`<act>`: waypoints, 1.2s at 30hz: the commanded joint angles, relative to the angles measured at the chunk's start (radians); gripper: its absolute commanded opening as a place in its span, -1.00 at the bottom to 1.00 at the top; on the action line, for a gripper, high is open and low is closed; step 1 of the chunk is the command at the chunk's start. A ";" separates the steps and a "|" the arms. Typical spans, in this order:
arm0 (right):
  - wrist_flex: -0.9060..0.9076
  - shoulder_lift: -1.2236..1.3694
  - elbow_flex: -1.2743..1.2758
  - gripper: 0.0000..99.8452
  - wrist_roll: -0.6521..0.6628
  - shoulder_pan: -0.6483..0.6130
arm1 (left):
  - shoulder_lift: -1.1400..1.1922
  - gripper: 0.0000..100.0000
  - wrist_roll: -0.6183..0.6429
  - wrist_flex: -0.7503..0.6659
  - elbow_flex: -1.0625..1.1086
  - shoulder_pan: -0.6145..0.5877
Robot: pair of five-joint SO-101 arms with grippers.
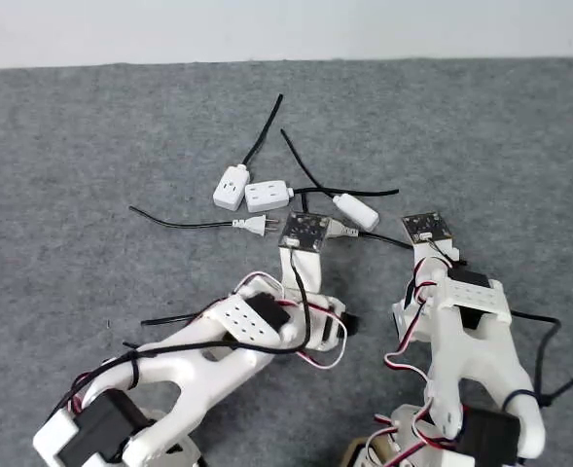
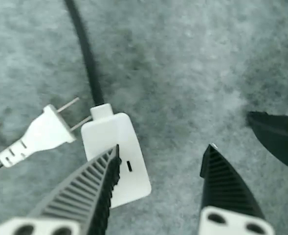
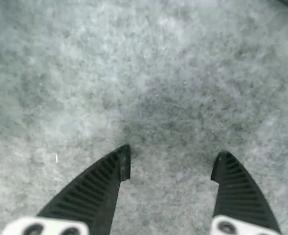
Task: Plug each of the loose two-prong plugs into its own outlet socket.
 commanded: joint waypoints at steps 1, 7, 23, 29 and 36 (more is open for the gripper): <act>-0.004 -0.004 -0.026 -0.47 0.014 -0.015 | 0.009 -0.47 0.002 0.035 0.019 -0.068; -0.004 -0.004 -0.026 -0.47 0.014 -0.013 | 0.009 -0.47 -0.032 0.074 0.019 -0.098; -0.004 -0.004 -0.026 -0.47 0.014 -0.013 | 0.011 -0.47 -0.066 0.094 0.019 -0.190; -0.004 -0.004 -0.025 -0.47 0.014 -0.013 | 0.009 -0.48 -0.064 0.098 0.015 -0.210; -0.004 -0.005 -0.025 -0.47 0.012 -0.013 | -0.031 -0.92 -0.083 0.097 -0.008 -0.121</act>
